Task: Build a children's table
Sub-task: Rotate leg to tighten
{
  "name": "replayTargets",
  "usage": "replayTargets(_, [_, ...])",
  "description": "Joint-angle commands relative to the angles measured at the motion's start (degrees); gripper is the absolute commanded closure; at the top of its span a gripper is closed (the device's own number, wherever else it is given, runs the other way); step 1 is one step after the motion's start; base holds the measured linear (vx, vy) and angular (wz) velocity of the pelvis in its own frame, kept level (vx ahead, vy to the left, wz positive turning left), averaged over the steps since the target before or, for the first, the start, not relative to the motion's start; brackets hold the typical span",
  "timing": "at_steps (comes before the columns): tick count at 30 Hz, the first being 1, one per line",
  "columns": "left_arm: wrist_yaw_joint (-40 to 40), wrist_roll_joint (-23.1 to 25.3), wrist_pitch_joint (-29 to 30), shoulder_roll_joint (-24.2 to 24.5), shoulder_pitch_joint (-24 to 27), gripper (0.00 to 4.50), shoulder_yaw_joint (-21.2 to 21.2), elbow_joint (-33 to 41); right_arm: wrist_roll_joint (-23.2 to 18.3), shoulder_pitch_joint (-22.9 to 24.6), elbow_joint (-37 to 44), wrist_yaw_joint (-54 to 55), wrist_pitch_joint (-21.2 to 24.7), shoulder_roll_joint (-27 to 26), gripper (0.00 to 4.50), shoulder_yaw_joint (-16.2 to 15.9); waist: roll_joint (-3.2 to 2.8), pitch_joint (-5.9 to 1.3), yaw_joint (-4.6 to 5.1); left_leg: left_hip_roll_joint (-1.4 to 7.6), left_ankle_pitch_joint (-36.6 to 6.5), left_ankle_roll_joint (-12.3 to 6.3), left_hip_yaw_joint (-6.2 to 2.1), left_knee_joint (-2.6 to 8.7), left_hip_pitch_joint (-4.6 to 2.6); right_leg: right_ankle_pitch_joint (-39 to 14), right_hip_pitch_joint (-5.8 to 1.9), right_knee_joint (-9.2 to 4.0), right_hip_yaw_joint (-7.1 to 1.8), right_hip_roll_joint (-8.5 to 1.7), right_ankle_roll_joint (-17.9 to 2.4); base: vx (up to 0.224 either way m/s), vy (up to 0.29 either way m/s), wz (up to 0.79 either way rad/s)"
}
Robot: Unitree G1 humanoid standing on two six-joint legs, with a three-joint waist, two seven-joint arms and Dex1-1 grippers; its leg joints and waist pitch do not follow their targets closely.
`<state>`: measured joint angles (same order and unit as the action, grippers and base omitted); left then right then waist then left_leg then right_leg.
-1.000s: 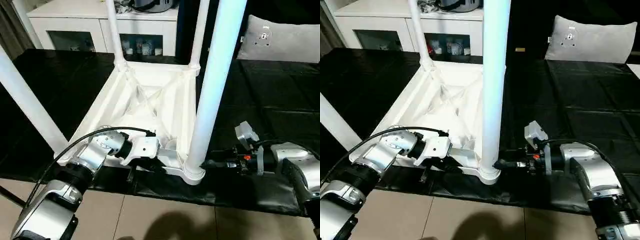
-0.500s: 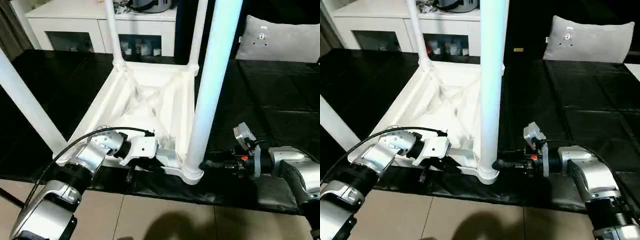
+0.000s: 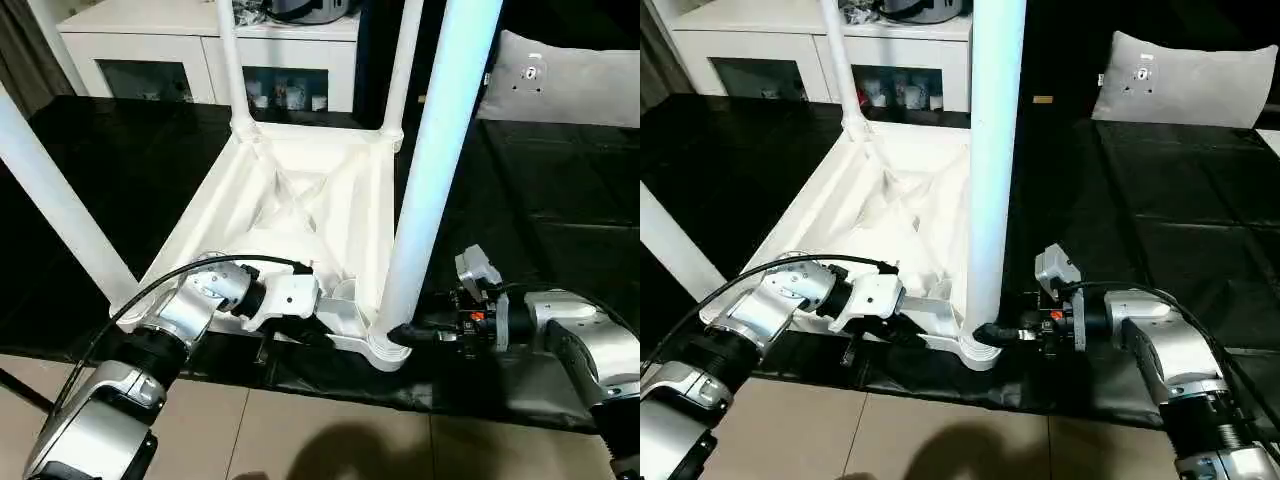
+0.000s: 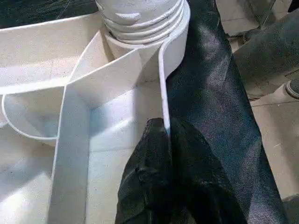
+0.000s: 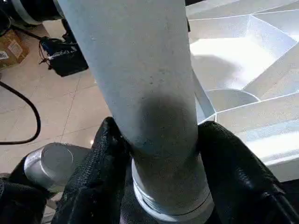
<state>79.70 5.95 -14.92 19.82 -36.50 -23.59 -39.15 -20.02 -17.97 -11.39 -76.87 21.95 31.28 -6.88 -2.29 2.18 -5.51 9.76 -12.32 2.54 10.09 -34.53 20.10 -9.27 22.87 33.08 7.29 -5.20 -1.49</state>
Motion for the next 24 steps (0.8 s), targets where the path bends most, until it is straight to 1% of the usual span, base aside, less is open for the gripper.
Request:
replayTargets(1, [2.0, 1.8, -1.7, -0.5, 0.4, 4.5, -3.5, -0.6, -0.8, -0.8, 0.5, -0.3, 1.0, 0.7, 2.44, 0.1, 1.06, -3.41, 0.16, 3.81, -8.0, -4.67, -1.05, 4.05, 0.1, -19.4, -3.37, -4.22, -3.54, -4.53, -8.4, 0.0, 0.0, 0.0])
replayTargets(2, [2.0, 1.8, -1.7, -0.6, 0.5, 4.5, -3.5, -0.6, -0.9, -0.7, 0.6, -0.3, 1.1, 0.7, 2.46, 0.1, 0.97, -3.44, 0.12, 3.82, -7.8, -4.67, -1.07, 4.03, 0.07, -19.2, -3.37, -4.19, -3.54, -4.52, -8.4, 0.0, 0.0, 0.0])
replayTargets(5, [1.8, 1.4, -1.0, -0.8, 0.7, 4.5, -3.2, -0.5, -1.3, -0.4, 1.1, -0.1, 1.4, 0.5, 2.51, 0.1, 0.95, -3.46, 0.13, 3.88, -7.6, -4.73, -1.09, 4.03, 0.11, -18.3, -3.36, -4.1, -3.57, -4.49, -8.7, 0.0, 0.0, 0.0])
replayTargets(7, [0.7, 0.8, 1.8, -1.5, 1.2, 4.5, -2.5, 0.6, -1.4, 0.5, 2.4, 1.2, 2.3, -0.2, 2.52, 0.0, 0.94, -3.46, 0.11, 3.85, -7.7, -4.67, -1.08, 4.02, 0.11, -18.1, -3.39, -4.08, -3.56, -4.51, -8.9, 0.0, 0.0, 0.0])
replayTargets(8, [-1.6, 1.1, 4.9, -2.2, 1.4, 4.5, -2.0, 1.4, -1.0, 1.2, 3.6, 3.6, 3.4, -1.1, 2.52, -0.2, 0.96, -3.35, 0.15, 3.91, -7.9, -4.47, -1.09, 4.12, 0.05, -18.6, -3.39, -4.13, -3.58, -4.47, -8.8, 0.0, 0.0, 0.0])
replayTargets(9, [-1.6, 1.1, 4.9, -2.2, 1.4, 4.5, -2.0, 1.4, -1.0, 1.2, 3.6, 3.6, 3.4, -1.1, 2.52, -0.2, 0.98, -3.27, 0.14, 3.93, -8.1, -4.34, -1.06, 4.18, -0.01, -19.2, -3.33, -4.23, -3.59, -4.45, -8.6, 0.0, 0.0, 0.0])
replayTargets(10, [-3.9, 0.8, 7.4, -3.5, 1.7, 4.5, -1.3, 2.0, 0.7, 1.1, 3.7, 9.0, 3.9, -3.4, 2.52, -0.1, 0.9, -3.1, 0.26, 3.83, -9.0, -4.02, -1.03, 4.25, -0.07, -21.6, -3.18, -4.58, -3.53, -4.52, -8.1, 0.0, 0.0, 0.0])
replayTargets(11, [-5.1, 0.6, 9.5, -4.3, 1.9, 4.5, -0.9, 2.5, 1.9, 0.7, 3.2, 13.1, 4.0, -5.1, 2.52, 0.3, 1.01, -2.85, 0.55, 3.7, -10.2, -3.08, -1.09, 4.37, -0.15, -24.7, -3.15, -4.95, -3.41, -4.6, -7.3, 0.0, 0.0, 0.0])
replayTargets(12, [-6.4, 0.4, 11.5, -5.1, 2.1, 4.5, -0.6, 3.1, 3.2, 0.2, 2.5, 17.4, 4.1, -7.0, 2.52, 0.9, 0.97, -2.65, 0.82, 3.5, -11.3, -2.64, -1.17, 4.4, -0.33, -27.3, -2.96, -5.33, -3.22, -4.55, -6.6, 0.0, 0.0, 0.0])
replayTargets(13, [-7.8, 0.5, 13.2, -5.9, 2.3, 4.5, -0.3, 3.6, 4.4, -0.4, 1.8, 21.6, 4.5, -8.8, 2.53, 1.5, 1.09, -2.35, 1.32, 2.99, -13.1, -1.77, -1.18, 4.22, -0.63, -32.6, -2.75, -6.18, -2.79, -4.53, -4.6, 0.0, 0.0, 0.0])
replayTargets(14, [-9.3, 0.5, 15.5, -6.8, 2.5, 4.5, -0.1, 4.4, 5.1, -1.3, 1.1, 26.5, 6.1, -11.0, 2.54, 2.5, 1.11, -2.05, 2.08, 2.56, -15.0, -0.97, -1.43, 4.14, -0.73, -37.5, -2.71, -6.95, -2.16, -4.44, -2.3, 0.0, 0.0, 0.0])
replayTargets(15, [-10.6, 0.4, 17.5, -7.8, 2.8, 4.5, 0.2, 5.1, 5.3, -2.1, 0.5, 30.7, 7.8, -12.8, 2.54, 3.7, 1.11, -1.89, 2.61, 2.48, -16.3, -0.59, -1.57, 4.07, -0.86, -39.5, -2.61, -7.28, -1.87, -4.33, -1.3, 0.0, 0.0, 0.0])
replayTargets(16, [-10.6, 0.4, 17.5, -7.8, 2.8, 4.5, 0.2, 5.1, 5.3, -2.1, 0.4, 30.8, 7.9, -12.9, 2.55, 3.8, 0.91, -1.58, 3.95, 2.16, -19.9, 0.09, -1.83, 3.59, -1.65, -43.1, -2.02, -8.32, -0.78, -4.15, 0.5, 0.0, 0.0, 0.0])
replayTargets(17, [-13.2, 0.2, 20.2, -9.6, 2.8, 4.5, 0.8, 5.7, 6.4, -3.4, -0.7, 37.2, 9.8, -15.4, 2.55, 5.4, 0.7, -1.71, 5.39, 2.11, -22.3, 0.23, -2.26, 3.39, -1.6, -43.6, -2.49, -8.9, 0.26, -4.13, 2.2, 0.0, 0.0, 0.0])
replayTargets(18, [-14.9, 0.0, 21.9, -10.8, 2.7, 4.5, 1.3, 6.0, 7.1, -4.2, -1.4, 41.4, 11.0, -16.9, 2.55, 6.5, 0.07, -1.74, 5.98, 2.56, -23.9, 0.45, -2.51, 3.59, -1.74, -42.3, -2.66, -9.03, 0.76, -4.03, 2.0, 0.0, 0.0, 0.0])
replayTargets(19, [-21.8, 0.6, 25.0, -14.6, 1.4, 4.5, 2.8, 4.6, 7.8, -5.5, -2.5, 48.3, 11.8, -20.5, 2.55, 8.2, -0.76, -1.7, 7.77, 3.63, -28.0, 1.02, -3.52, 4.44, -1.06, -38.5, -3.91, -8.72, 2.16, -3.95, 2.2, 0.0, 0.0, 0.0])
replayTargets(20, [-25.2, 1.1, 26.0, -16.5, 0.6, 4.5, 3.4, 3.4, 7.7, -5.9, -2.9, 50.4, 12.0, -22.0, 2.55, 8.9, -1.6, -1.35, 8.85, 6.02, -35.5, 1.68, -4.84, 6.59, -0.43, -31.2, -5.58, -6.32, 2.24, -3.7, 1.1, -0.061, 0.038, -0.08])
replayTargets(21, [-27.8, 1.6, 26.3, -18.0, -0.2, 4.5, 3.8, 2.3, 7.3, -5.9, -3.0, 50.4, 11.0, -22.9, 2.55, 9.1, -1.88, -1.14, 8.65, 7.8, -40.6, 2.09, -5.76, 8.9, 0.74, -24.9, -7.12, -1.91, 0.91, -3.35, 0.0, -0.061, 0.038, -0.08])
replayTargets(22, [-28.7, 1.9, 26.2, -18.6, -0.5, 4.5, 3.8, 1.8, 7.1, -5.8, -2.9, 50.0, 10.3, -23.2, 2.2, 9.0, -1.28, -0.87, 7.79, 9.39, -45.8, 2.55, -5.33, 11.69, 0.3, -12.0, -6.58, 3.11, -1.99, -3.01, -1.9, -0.068, 0.024, 0.03])
replayTargets(23, [-30.0, 2.7, 25.2, -19.3, -1.3, 4.5, 3.5, 0.6, 7.4, -5.5, -2.8, 49.5, 8.7, -23.4, 1.99, 8.7, 0.55, -0.92, 7.52, 5.12, -44.2, 3.14, -3.61, 8.51, -2.43, -22.8, -3.75, -1.77, -3.5, -3.55, -2.4, 0.0, 0.0, 0.0])
replayTargets(24, [-30.0, 2.7, 25.2, -19.3, -1.3, 4.5, 3.5, 0.6, 7.4, -5.5, -2.8, 49.5, 8.7, -23.4, 1.99, 8.7, 2.67, -0.57, 8.21, 1.27, -36.5, 2.61, -2.49, 4.13, -3.89, -41.3, -0.86, -7.45, -2.08, -3.83, 1.4, 0.0, 0.0, 0.0])
